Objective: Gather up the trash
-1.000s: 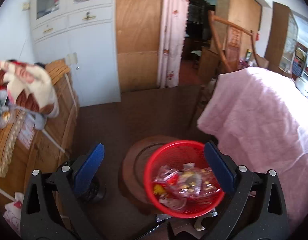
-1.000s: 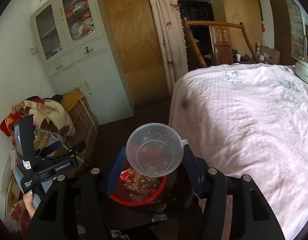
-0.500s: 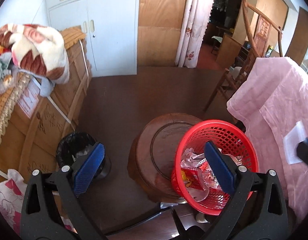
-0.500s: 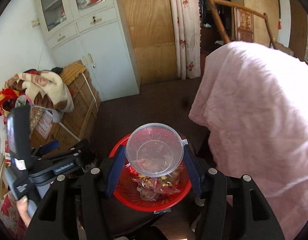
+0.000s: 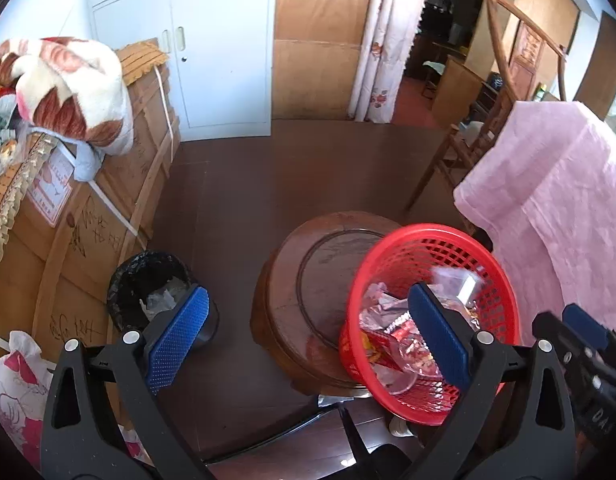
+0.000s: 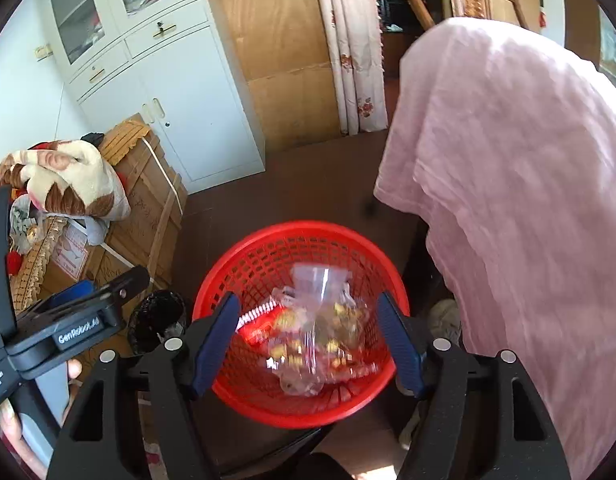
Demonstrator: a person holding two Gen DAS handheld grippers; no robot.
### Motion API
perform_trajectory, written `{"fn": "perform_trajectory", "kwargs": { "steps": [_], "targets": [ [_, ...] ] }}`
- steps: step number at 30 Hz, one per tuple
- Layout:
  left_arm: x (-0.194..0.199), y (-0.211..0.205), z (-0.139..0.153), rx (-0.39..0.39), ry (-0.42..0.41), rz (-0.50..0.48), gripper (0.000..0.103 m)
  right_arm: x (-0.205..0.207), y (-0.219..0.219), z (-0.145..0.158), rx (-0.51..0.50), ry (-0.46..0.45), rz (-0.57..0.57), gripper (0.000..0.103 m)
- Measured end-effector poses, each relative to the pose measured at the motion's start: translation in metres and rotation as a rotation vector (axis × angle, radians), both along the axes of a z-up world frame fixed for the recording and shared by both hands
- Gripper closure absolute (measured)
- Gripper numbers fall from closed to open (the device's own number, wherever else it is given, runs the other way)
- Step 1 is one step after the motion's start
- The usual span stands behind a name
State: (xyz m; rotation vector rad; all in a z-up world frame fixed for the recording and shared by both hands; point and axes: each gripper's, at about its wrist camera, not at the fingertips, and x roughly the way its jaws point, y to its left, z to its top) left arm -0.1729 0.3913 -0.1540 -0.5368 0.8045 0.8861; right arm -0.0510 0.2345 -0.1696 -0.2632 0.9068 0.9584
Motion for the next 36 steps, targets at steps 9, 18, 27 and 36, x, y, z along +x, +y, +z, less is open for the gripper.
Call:
{"fn": "perform_trajectory", "kwargs": {
  "steps": [9, 18, 27, 36],
  "targets": [
    [0.007, -0.034, -0.006, 0.029, 0.056, -0.063, 0.007, -0.004, -0.039, 0.012, -0.071, -0.089, -0.077, 0.026],
    [-0.014, -0.056, 0.028, 0.111, 0.103, -0.064, 0.007, -0.007, -0.077, 0.044, 0.044, -0.105, -0.104, 0.025],
    [-0.040, -0.073, 0.079, 0.083, -0.027, -0.093, 0.007, -0.029, -0.119, 0.091, 0.164, -0.175, -0.104, 0.013],
    [-0.013, -0.087, 0.040, 0.037, 0.062, -0.140, 0.007, -0.029, -0.141, 0.069, 0.092, -0.165, -0.125, 0.009]
  ]
}}
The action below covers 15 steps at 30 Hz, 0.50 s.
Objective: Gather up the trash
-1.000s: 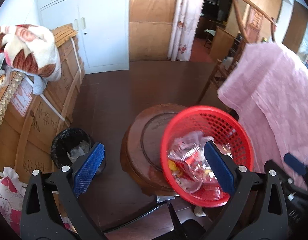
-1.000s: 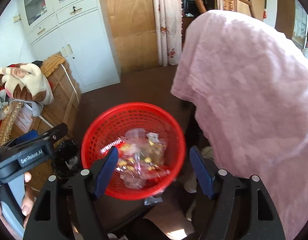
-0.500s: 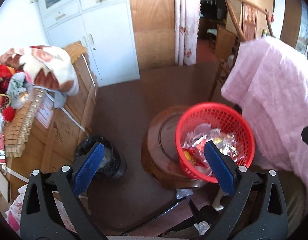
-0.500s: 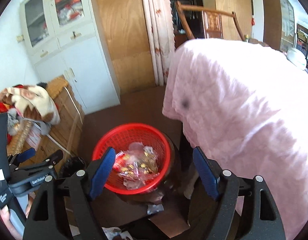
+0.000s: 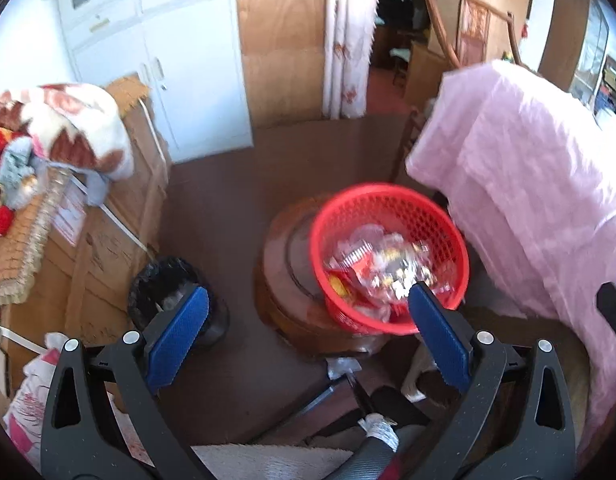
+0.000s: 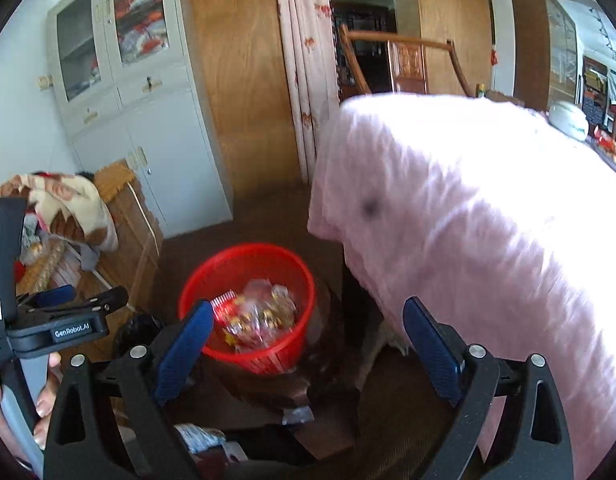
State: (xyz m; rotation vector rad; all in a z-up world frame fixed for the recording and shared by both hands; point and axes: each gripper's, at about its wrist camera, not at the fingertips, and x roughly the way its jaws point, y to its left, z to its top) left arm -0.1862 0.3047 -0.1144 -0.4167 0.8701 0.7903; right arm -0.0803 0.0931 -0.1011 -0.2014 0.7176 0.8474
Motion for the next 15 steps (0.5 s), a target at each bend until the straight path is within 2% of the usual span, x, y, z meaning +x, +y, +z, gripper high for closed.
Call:
{"fn": "perform_trajectory", "kwargs": {
  "steps": [3, 9, 12, 15],
  "targets": [
    [0.008, -0.001, -0.011, -0.008, 0.009, -0.023, 0.007, 0.007, 0.004, -0.016, -0.031, 0.024, 0.000, 0.009],
    [0.027, -0.003, -0.041, 0.042, 0.085, -0.031, 0.007, 0.017, 0.020, -0.052, -0.099, 0.069, 0.021, 0.009],
    [0.032, 0.007, -0.052, -0.002, 0.094, -0.024, 0.007, 0.021, 0.028, -0.065, -0.115, 0.084, 0.038, 0.009],
    [0.036, 0.018, -0.055, -0.071, 0.052, -0.012, 0.007, 0.022, 0.038, -0.073, -0.137, 0.087, 0.055, 0.009]
  ]
}}
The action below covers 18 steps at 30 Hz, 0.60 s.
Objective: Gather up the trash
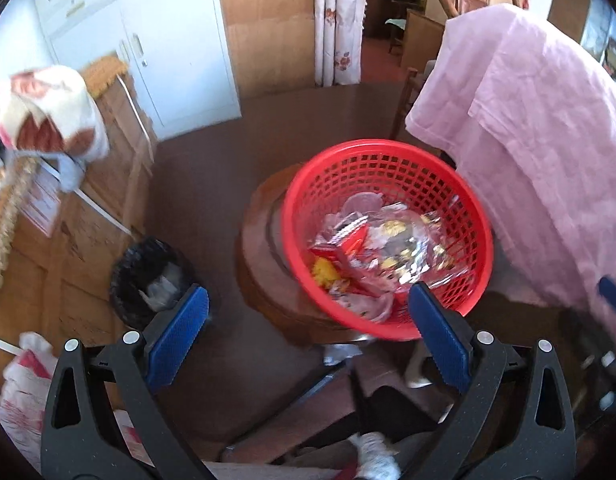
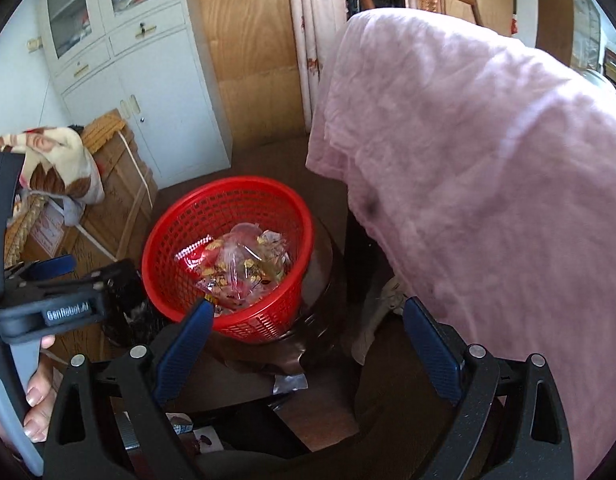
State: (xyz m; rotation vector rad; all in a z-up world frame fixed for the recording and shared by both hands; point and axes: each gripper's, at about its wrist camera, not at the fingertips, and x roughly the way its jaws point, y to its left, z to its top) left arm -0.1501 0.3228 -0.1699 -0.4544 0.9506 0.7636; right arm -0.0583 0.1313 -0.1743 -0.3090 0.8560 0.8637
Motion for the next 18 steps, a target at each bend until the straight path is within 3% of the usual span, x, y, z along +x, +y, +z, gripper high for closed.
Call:
{"fn": "perform_trajectory", "kwargs": {
  "steps": [3, 7, 10, 14, 18],
  "targets": [
    [0.005, 0.004, 0.000, 0.000, -0.028, 0.005, 0.007, -0.001, 0.009, -0.005, -0.013, -0.017, 0.013, 0.009],
    [0.010, 0.001, -0.008, 0.052, -0.012, 0.001, 0.007, -0.004, 0.016, -0.013, -0.040, -0.046, 0.028, 0.009],
    [0.014, 0.005, -0.018, 0.040, 0.001, -0.003, 0.007, -0.006, 0.018, -0.018, -0.072, -0.066, 0.029, 0.009],
    [0.011, 0.017, -0.022, -0.020, -0.010, -0.006, 0.007, -0.004, 0.021, -0.020, -0.091, -0.050, 0.025, 0.009],
    [0.009, 0.018, -0.018, 0.012, -0.009, -0.008, 0.007, 0.000, 0.027, -0.018, -0.096, -0.012, 0.007, 0.009]
  ]
}}
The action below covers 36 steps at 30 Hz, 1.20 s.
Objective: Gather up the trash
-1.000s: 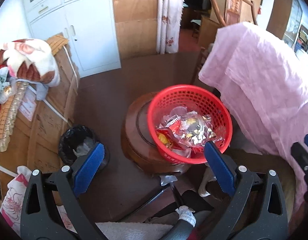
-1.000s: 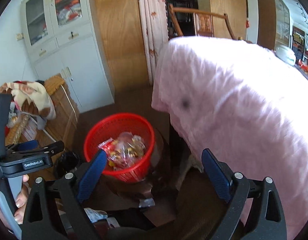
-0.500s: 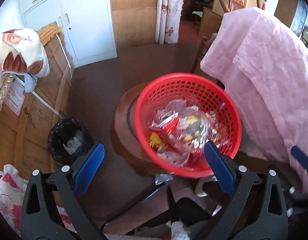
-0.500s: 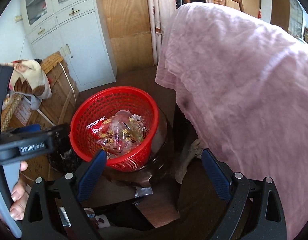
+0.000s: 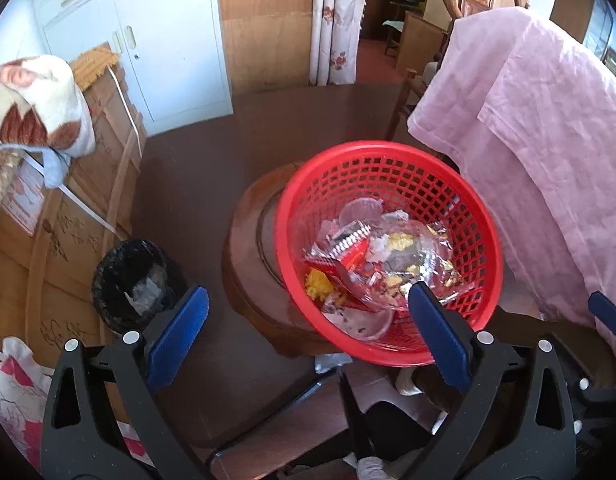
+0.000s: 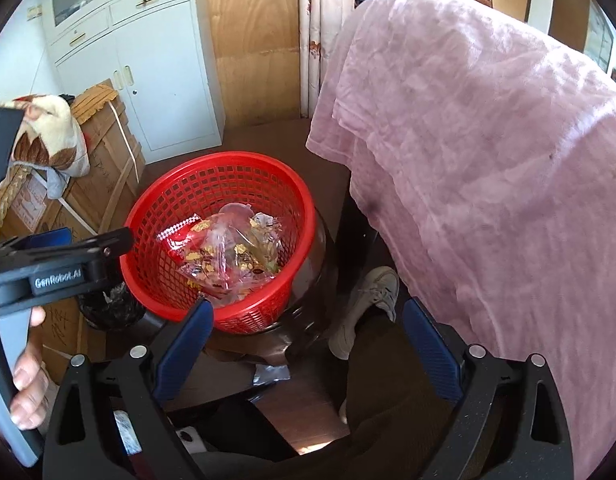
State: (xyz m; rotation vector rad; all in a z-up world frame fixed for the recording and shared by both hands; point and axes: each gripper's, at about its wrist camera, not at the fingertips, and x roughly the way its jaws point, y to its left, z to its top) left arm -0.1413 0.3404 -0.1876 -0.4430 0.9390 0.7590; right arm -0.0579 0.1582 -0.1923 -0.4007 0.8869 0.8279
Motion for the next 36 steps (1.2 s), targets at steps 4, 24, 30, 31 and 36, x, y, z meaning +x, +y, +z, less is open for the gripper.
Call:
{"fn": "perform_trajectory", "kwargs": {
  "steps": [4, 24, 30, 31, 36],
  "targets": [
    [0.000, 0.000, -0.003, 0.039, 0.022, 0.017, 0.007, 0.001, 0.006, 0.001, 0.004, 0.047, -0.001, 0.009],
    [0.004, -0.002, -0.008, 0.019, 0.014, -0.001, 0.007, 0.001, 0.000, 0.000, 0.007, 0.029, -0.015, 0.007],
    [0.008, -0.005, -0.012, 0.010, 0.025, -0.015, 0.007, -0.001, 0.000, 0.000, 0.006, 0.021, -0.012, 0.007],
    [0.007, -0.005, -0.012, 0.009, 0.024, -0.016, 0.007, -0.001, 0.000, 0.000, 0.005, 0.019, -0.012, 0.007],
    [0.006, -0.003, -0.013, -0.016, 0.015, -0.018, 0.007, -0.001, 0.000, -0.001, 0.006, 0.018, -0.011, 0.007]
  ]
}}
